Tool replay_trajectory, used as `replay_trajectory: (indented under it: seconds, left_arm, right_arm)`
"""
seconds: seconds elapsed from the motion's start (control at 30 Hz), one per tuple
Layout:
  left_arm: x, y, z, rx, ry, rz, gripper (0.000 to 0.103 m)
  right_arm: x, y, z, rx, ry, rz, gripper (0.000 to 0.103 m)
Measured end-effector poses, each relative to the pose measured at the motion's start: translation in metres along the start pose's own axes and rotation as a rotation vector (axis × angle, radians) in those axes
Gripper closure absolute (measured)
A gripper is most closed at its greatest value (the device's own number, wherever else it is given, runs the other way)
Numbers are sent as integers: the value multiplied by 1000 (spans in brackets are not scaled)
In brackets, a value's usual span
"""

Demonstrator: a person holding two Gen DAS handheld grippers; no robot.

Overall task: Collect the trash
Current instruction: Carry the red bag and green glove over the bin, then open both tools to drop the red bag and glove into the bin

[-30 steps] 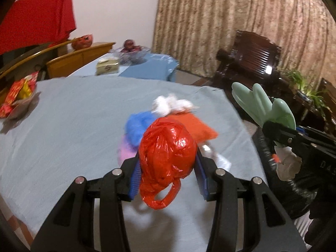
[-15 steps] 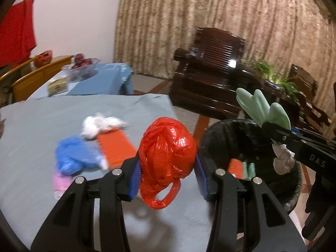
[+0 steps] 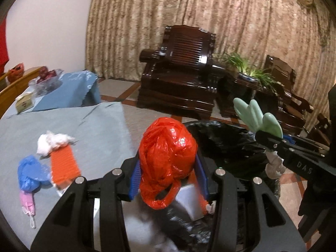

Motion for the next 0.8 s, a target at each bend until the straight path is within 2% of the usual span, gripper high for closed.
replay_trajectory:
  seconds: [0.4, 0.43, 0.47, 0.5, 0.53, 0.57, 0.63, 0.67, 0.7, 0.73, 0.8]
  left_arm:
    - [-45, -50, 4, -67, 52, 67, 60]
    - [-48, -53, 4, -70, 60, 73, 59]
    - [-52, -56, 5, -74, 70, 83, 53]
    - [-55, -58, 5, -77, 78, 90, 45]
    - [-57, -60, 5, -77, 79, 95, 30]
    - [-57, -61, 6, -75, 77, 101, 26]
    - [-56, -60, 6, -71, 73, 108, 20]
    - [-54, -58, 7, -68, 70, 101, 16]
    - [-52, -54, 7, -60, 66, 95, 16]
    - [-52, -51, 7, -53, 68, 93, 15]
    - [-48, -42, 5, -37, 67, 77, 14]
  right_arm:
    - [-6, -38, 15, -28, 32, 50, 79]
    - [-7, -41, 17, -28, 39, 56, 73]
    - [-10, -45, 20, -28, 51, 68, 69]
    - [-11, -48, 23, -26, 60, 85, 63]
    - [-12, -50, 26, -23, 64, 96, 61]
    - [-13, -53, 29, -19, 74, 108, 58]
    - [-11, -58, 34, -24, 76, 128, 34]
    - [-9, -60, 35, -27, 67, 141, 27]
    - [-6, -62, 36, -26, 59, 159, 11]
    - [-4, -62, 35, -22, 52, 167, 6]
    - [-3, -61, 35, -12, 46, 167, 6]
Point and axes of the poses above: each gripper's, at about its wrist camera, not at the fingertips, and x roughly against the way its jaws point, y to its left, z to its underside, the point moved 10 cm from there along -x, roughly the way its jaws point, and after that the axes turned 12 degrees about x, right-handed, at the moved point
